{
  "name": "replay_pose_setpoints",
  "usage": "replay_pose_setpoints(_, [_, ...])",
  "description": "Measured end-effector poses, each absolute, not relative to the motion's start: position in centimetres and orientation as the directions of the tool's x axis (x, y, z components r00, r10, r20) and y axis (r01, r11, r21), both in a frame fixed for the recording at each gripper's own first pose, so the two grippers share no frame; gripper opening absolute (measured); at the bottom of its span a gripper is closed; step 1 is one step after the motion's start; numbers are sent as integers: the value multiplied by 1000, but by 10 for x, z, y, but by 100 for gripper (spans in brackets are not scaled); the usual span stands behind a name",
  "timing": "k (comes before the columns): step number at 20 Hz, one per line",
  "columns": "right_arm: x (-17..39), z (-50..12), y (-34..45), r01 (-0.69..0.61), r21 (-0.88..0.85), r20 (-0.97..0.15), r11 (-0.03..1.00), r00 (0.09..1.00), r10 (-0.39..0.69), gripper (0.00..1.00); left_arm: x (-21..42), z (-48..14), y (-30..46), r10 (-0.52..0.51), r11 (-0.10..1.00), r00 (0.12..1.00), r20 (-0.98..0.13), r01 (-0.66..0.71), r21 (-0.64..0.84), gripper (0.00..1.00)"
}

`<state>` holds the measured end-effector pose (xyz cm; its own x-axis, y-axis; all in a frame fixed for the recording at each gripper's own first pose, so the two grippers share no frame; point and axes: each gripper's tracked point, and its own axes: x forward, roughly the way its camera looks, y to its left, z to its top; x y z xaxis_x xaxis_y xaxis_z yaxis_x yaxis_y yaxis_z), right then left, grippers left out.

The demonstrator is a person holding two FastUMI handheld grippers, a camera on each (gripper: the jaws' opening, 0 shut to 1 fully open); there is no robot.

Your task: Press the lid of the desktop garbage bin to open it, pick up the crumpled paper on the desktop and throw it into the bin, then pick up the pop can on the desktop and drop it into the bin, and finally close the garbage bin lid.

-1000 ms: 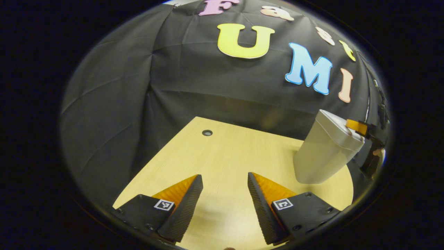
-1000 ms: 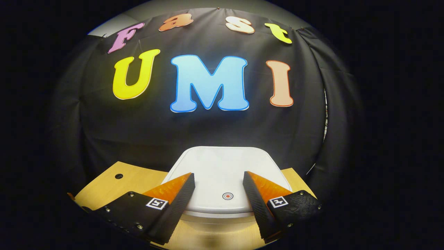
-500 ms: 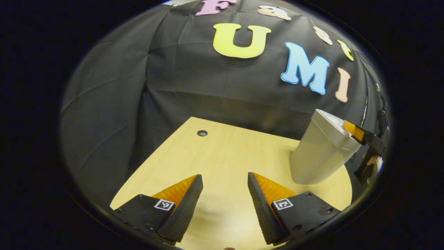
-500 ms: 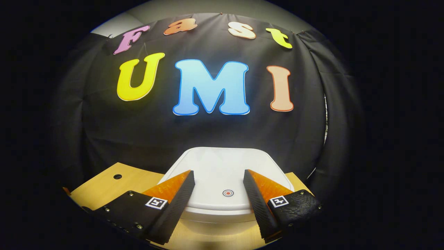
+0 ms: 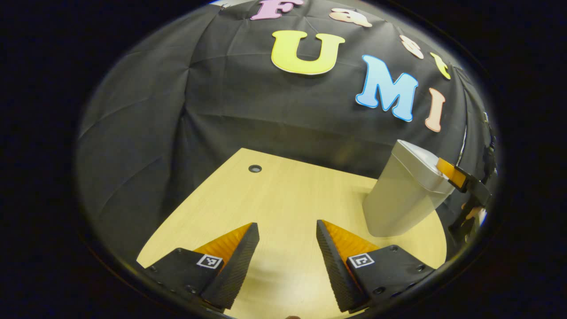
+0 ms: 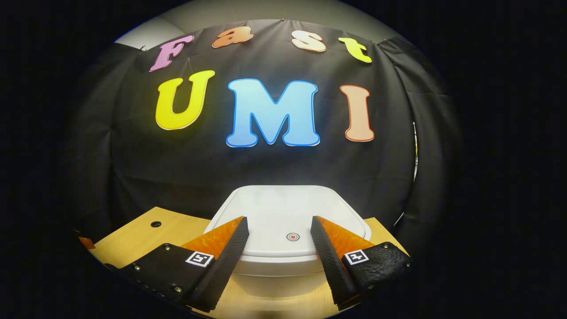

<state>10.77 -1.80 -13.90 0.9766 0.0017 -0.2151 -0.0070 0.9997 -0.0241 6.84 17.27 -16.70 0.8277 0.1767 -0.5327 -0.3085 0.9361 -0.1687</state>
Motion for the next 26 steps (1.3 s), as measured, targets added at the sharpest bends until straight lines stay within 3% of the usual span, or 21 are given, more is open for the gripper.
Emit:
replay_pose_setpoints(5, [110, -132, -18, -16, -15, -185, 1000, 983, 13, 91, 67, -156, 168, 168, 948, 840, -516, -281, -149, 91])
replay_pose_setpoints(9, [105, -127, -22, -3, -15, -239, 1000, 971, -1, 91, 68, -129, 168, 170, 953, 868, -466, -265, -147, 88])
replay_pose_setpoints(11, [95, -105, -20, 8, -28, -183, 1000, 983, -13, 96, 73, -110, 170, 182, 955, 884, -430, -263, -136, 91])
replay_pose_setpoints(13, [86, -79, -14, 2, -41, -127, 999, 992, -7, 96, 80, -84, 176, 201, 957, 906, -374, -263, -123, 85])
replay_pose_setpoints(15, [74, -61, -6, -11, -43, -85, 999, 996, 7, 96, 83, -58, 177, 208, 960, 924, -321, -255, -113, 91])
replay_pose_setpoints(20, [38, -28, 4, -22, 6, -12, 1000, 1000, 22, 96, 89, 8, 170, 199, 968, 958, -206, -225, -108, 84])
replay_pose_setpoints(26, [3, -30, 3, -55, -55, -3, 997, 998, 55, 96, 78, 62, 135, 197, 978, 975, -105, -203, -49, 91])
